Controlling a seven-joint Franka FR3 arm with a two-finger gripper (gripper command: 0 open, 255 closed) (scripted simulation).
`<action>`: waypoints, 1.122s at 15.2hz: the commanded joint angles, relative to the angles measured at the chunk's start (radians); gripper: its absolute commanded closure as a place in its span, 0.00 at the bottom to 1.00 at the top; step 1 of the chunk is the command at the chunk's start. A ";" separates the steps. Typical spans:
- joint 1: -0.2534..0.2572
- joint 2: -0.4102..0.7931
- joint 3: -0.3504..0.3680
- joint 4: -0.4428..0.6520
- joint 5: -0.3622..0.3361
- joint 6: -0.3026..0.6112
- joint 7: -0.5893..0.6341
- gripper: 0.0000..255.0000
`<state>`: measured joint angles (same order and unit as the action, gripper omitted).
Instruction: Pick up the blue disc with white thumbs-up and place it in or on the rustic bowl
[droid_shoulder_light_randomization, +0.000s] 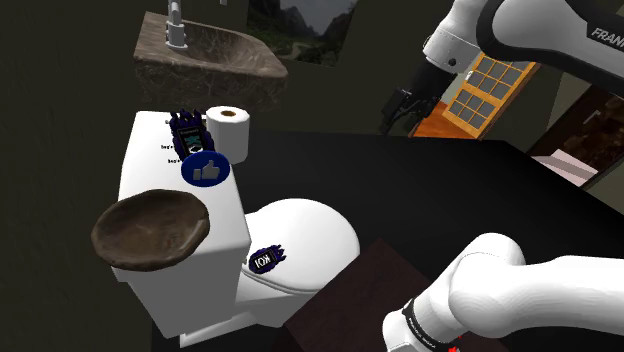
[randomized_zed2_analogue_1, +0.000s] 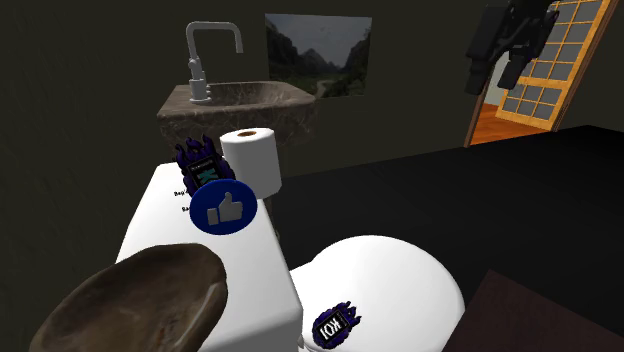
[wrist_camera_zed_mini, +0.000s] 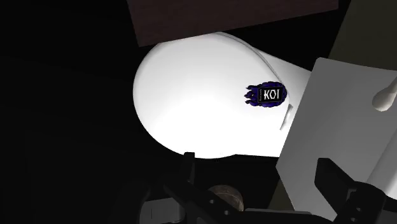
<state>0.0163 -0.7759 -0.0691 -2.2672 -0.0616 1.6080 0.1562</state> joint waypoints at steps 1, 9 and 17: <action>0.000 0.000 0.000 0.000 0.000 0.000 0.000 0.00; 0.061 0.085 0.103 -0.078 0.089 0.230 0.107 0.00; 0.113 0.238 0.211 -0.077 0.146 0.461 0.205 0.00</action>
<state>0.1230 -0.5534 0.1270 -2.3412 0.0780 2.0372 0.3474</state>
